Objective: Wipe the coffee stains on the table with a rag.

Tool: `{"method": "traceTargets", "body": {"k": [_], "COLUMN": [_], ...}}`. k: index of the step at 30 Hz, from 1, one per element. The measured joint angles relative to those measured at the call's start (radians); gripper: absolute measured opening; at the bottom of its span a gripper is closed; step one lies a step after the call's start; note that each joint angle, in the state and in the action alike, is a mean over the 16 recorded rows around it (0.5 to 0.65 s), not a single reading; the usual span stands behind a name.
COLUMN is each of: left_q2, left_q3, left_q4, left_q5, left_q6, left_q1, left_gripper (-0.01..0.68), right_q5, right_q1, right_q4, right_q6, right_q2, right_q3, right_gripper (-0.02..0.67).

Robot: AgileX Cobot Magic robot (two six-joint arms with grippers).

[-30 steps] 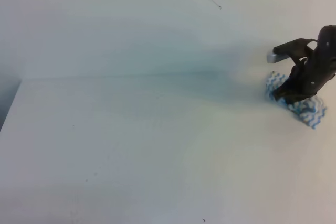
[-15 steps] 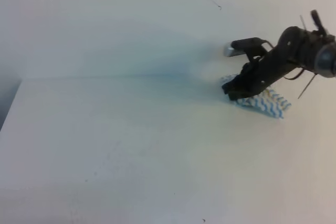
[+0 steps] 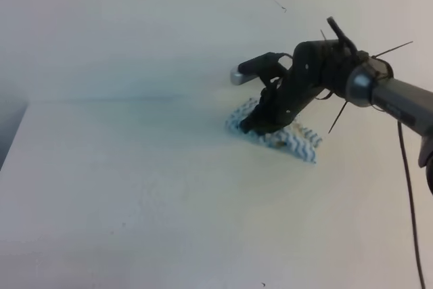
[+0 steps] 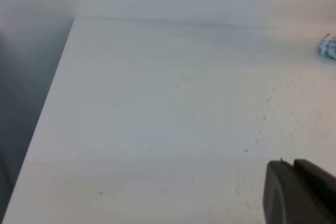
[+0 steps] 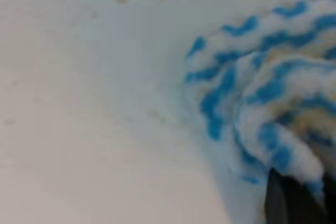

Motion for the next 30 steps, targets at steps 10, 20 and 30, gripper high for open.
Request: {"method": "traceTargets", "body": {"k": [10, 20, 30], "left_q2": [0.002, 0.003, -0.005], "left_q3": [0.000, 0.000, 0.000], "left_q4": [0.000, 0.000, 0.000], "left_q5": [0.000, 0.000, 0.000], "left_q6": [-0.001, -0.001, -0.001], "left_q1": [0.000, 0.000, 0.000], "left_gripper": [-0.004, -0.004, -0.004], "right_q5": [0.070, 0.176, 0.172], "right_q1": [-0.159, -0.308, -0.278], "right_q4": [-0.104, -0.119, -0.054], "right_q6": [0.079, 0.063, 0.037], "right_q2": [-0.001, -0.037, -0.066], "right_q3": [-0.023, -0.007, 0.050], "right_gripper": [0.010, 0.009, 0.009]}}
